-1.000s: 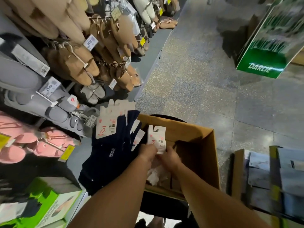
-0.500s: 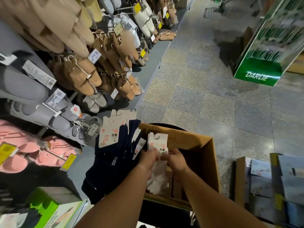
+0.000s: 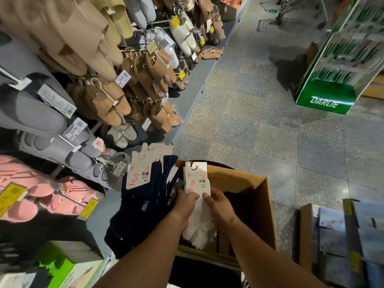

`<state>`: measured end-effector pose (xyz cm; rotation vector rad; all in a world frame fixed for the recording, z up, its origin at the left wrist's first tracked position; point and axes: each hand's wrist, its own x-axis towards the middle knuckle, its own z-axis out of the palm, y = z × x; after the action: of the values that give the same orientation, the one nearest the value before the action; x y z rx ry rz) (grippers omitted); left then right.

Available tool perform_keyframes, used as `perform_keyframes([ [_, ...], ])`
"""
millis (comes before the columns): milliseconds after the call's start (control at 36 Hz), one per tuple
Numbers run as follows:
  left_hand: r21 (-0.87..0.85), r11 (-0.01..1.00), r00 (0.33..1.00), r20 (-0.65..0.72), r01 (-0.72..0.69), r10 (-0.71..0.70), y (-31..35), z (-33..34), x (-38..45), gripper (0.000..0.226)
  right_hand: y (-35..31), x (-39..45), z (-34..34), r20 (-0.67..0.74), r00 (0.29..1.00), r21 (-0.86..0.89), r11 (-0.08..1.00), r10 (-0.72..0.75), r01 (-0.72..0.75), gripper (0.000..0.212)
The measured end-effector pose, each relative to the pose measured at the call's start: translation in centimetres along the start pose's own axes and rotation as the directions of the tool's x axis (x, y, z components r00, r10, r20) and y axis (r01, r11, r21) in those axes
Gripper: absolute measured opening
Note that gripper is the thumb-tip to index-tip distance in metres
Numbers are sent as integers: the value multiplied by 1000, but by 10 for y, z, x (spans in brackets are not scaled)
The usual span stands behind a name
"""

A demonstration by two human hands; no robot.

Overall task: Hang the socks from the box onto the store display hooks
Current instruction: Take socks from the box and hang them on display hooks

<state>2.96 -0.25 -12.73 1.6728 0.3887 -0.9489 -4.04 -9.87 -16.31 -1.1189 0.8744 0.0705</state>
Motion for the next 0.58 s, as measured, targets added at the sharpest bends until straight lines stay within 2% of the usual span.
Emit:
perform_keyframes([
  [167, -54, 998, 1000, 16, -25, 26, -1, -1, -5, 49, 3, -6, 3, 59, 998, 26, 1000, -15, 14, 48],
  [250, -68, 997, 999, 3, -49, 49, -3, -3, -9, 47, 0, -13, 7, 89, 995, -40, 998, -38, 42, 45],
  [333, -131, 986, 994, 20, -105, 108, 1, -2, -22, 43, -10, -20, 8, 95, 991, -140, 984, -97, 110, 67],
  [361, -153, 979, 990, 25, -130, 136, 4, -1, -26, 45, -14, -22, 6, 89, 989, -161, 978, -121, 134, 66],
  [417, -225, 961, 985, 23, -161, 170, 12, 1, -34, 54, -29, -32, 3, 86, 982, -176, 967, -170, 183, 48],
  [500, -240, 937, 963, 36, -252, 268, 25, 4, -53, 53, -55, -46, 0, 116, 964, -110, 961, -240, 253, 34],
  [583, -197, 909, 923, 39, -368, 382, 35, 8, -77, 30, -86, -69, 0, 188, 926, -147, 923, -326, 355, 36],
])
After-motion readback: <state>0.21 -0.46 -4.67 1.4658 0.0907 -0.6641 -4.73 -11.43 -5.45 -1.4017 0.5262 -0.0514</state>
